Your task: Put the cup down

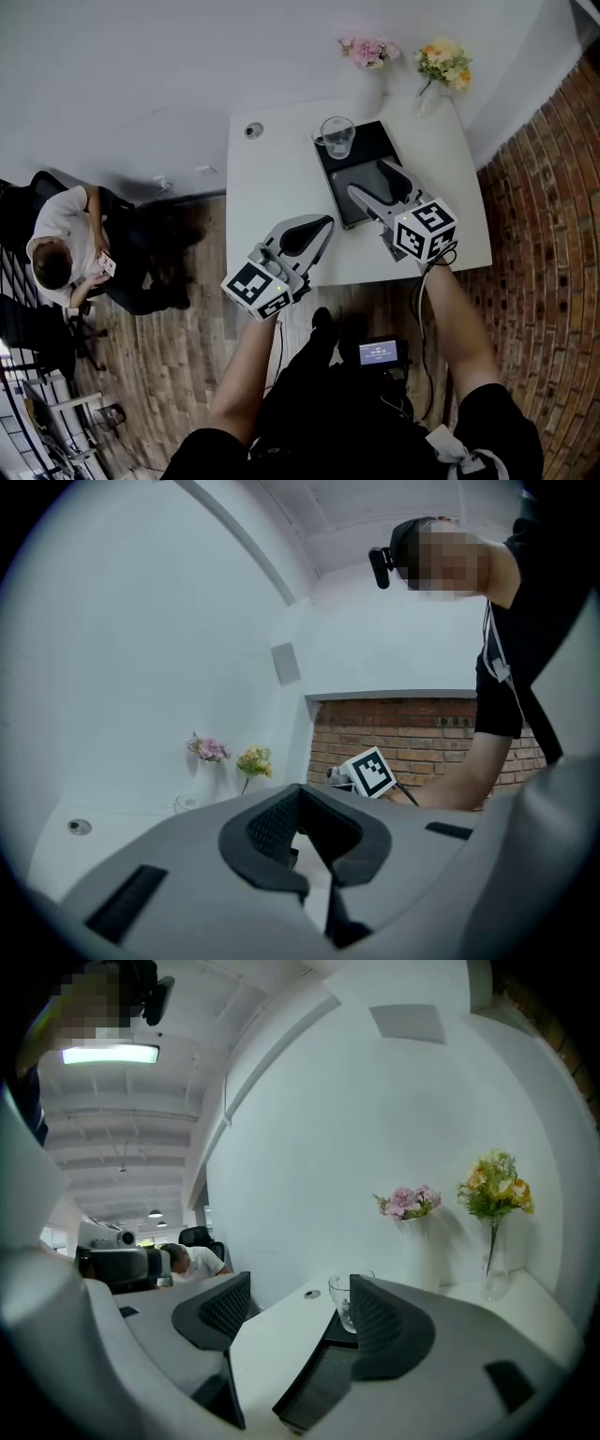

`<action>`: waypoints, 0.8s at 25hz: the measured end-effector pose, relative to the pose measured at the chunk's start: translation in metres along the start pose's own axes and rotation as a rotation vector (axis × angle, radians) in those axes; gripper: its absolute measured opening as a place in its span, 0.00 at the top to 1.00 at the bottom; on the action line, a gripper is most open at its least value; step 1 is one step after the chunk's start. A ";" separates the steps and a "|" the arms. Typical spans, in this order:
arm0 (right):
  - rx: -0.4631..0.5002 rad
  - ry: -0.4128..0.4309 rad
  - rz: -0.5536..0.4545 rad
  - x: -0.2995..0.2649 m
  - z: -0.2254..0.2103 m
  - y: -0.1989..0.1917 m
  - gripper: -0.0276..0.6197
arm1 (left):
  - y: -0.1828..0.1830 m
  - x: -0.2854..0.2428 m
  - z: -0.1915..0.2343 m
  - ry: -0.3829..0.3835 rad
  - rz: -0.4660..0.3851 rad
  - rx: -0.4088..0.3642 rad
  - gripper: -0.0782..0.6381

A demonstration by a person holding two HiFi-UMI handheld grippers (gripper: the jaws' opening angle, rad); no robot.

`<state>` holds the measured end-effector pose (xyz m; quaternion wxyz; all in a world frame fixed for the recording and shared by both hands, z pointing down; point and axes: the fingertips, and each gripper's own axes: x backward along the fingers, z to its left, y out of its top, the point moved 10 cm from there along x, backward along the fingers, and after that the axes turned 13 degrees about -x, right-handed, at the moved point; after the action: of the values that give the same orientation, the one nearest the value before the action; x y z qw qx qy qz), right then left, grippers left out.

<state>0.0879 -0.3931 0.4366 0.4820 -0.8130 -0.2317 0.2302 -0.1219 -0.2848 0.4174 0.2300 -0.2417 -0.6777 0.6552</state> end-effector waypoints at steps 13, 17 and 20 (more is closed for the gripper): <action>-0.005 0.010 -0.062 0.076 0.041 0.006 0.71 | 0.018 -0.012 -0.031 -0.078 -0.003 -0.026 0.88; -0.009 -0.005 -0.116 0.093 0.052 0.013 0.82 | 0.025 -0.010 -0.036 -0.090 -0.009 -0.028 0.88; 0.007 -0.002 -0.131 0.103 0.059 0.017 0.87 | 0.028 -0.007 -0.040 -0.095 -0.011 -0.028 0.88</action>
<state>0.1360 -0.2992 0.3802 0.4988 -0.7941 -0.2841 0.1998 -0.0902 -0.2574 0.3907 0.1977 -0.2100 -0.6981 0.6553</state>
